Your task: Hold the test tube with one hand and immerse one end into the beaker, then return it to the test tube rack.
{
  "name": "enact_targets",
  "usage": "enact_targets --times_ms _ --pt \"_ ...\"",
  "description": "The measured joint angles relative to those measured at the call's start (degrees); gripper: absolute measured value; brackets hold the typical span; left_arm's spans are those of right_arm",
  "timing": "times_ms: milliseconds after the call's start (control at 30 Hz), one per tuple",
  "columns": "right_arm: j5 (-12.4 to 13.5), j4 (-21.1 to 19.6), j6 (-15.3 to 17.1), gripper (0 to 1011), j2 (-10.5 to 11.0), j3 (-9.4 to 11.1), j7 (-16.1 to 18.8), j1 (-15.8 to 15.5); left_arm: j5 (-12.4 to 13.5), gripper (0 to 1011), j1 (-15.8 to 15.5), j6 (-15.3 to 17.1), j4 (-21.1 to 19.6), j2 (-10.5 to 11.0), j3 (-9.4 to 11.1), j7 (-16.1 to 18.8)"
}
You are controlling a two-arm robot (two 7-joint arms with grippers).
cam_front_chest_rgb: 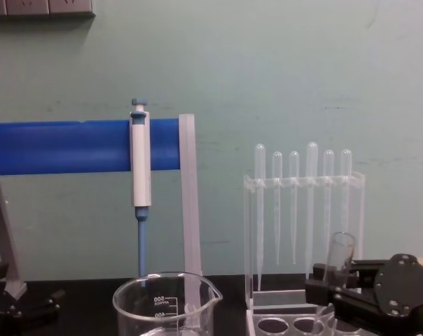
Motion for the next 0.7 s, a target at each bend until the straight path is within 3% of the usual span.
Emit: enact_targets --times_ms 67,700 --pt "0.02 -0.01 -0.03 226 0.0 0.02 -0.01 0.0 0.0 1000 0.0 0.0 0.0 0.0 0.0 0.0" --pt "-1.19 -1.25 0.65 225 0.42 0.39 -1.02 0.57 0.0 1000 0.0 0.0 0.0 0.0 0.0 0.0"
